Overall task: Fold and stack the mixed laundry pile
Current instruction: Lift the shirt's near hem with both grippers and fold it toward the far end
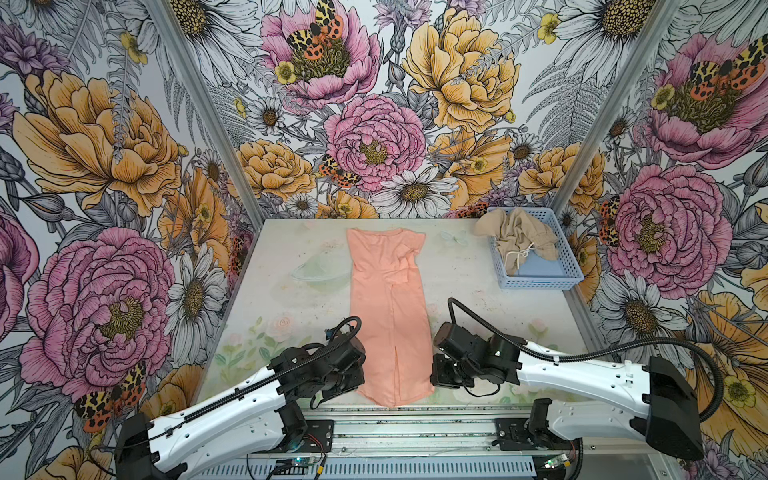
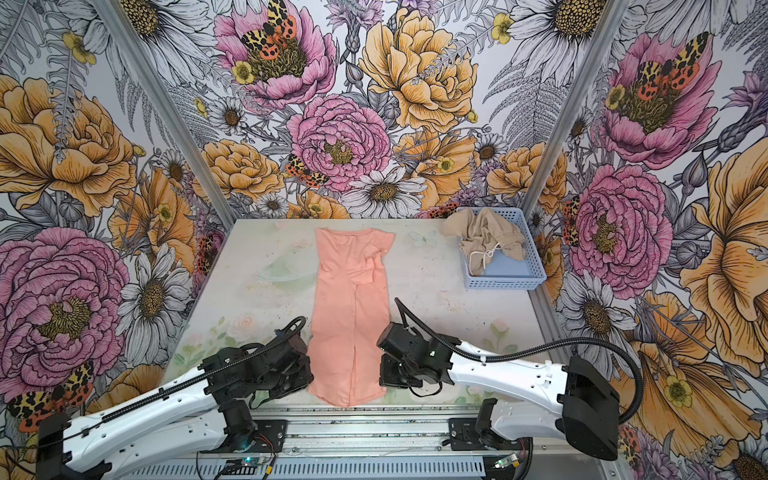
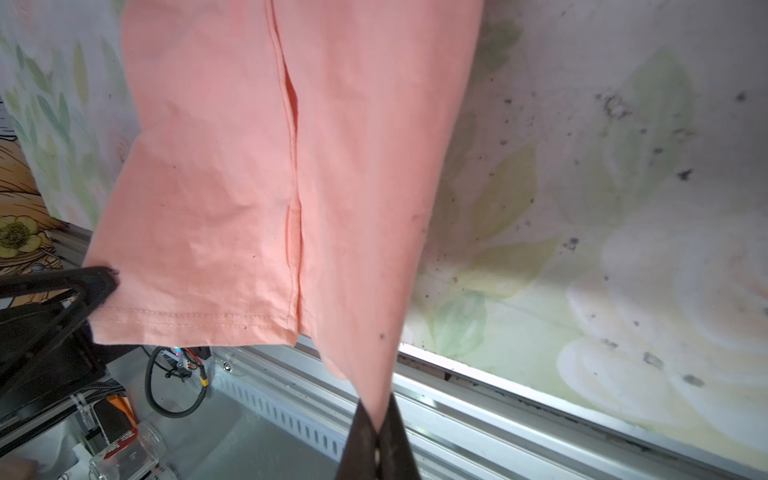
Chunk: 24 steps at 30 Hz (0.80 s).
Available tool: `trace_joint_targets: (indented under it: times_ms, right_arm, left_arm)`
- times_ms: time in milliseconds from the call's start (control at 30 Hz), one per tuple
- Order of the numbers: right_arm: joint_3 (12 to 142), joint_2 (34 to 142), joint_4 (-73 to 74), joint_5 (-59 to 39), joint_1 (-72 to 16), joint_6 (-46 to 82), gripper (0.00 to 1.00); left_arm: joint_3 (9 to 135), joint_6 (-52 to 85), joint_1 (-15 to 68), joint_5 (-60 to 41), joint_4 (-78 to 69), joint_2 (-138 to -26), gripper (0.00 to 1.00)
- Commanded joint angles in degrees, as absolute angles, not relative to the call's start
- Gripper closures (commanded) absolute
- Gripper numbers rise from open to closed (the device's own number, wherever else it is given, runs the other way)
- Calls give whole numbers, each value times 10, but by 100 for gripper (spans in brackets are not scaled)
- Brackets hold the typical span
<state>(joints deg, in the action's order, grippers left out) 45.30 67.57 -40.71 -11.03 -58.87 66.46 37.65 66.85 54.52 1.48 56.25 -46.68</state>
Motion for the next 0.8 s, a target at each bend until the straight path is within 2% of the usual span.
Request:
trace_joint_targets:
  times_ms: [0, 133, 333, 767]
  right_arm:
    - [482, 660, -444, -128, -549, 630, 100]
    - [521, 689, -444, -161, -477, 572, 100]
    - [621, 798, -443, -206, -379, 474, 100]
    - [828, 1036, -441, -253, -259, 373, 100]
  left_arm:
    - [407, 622, 503, 3, 592, -476, 100]
    - [447, 546, 427, -20, 589, -518, 100]
    - [507, 440, 298, -68, 550, -600, 100]
    - [651, 314, 172, -106, 471, -851, 100]
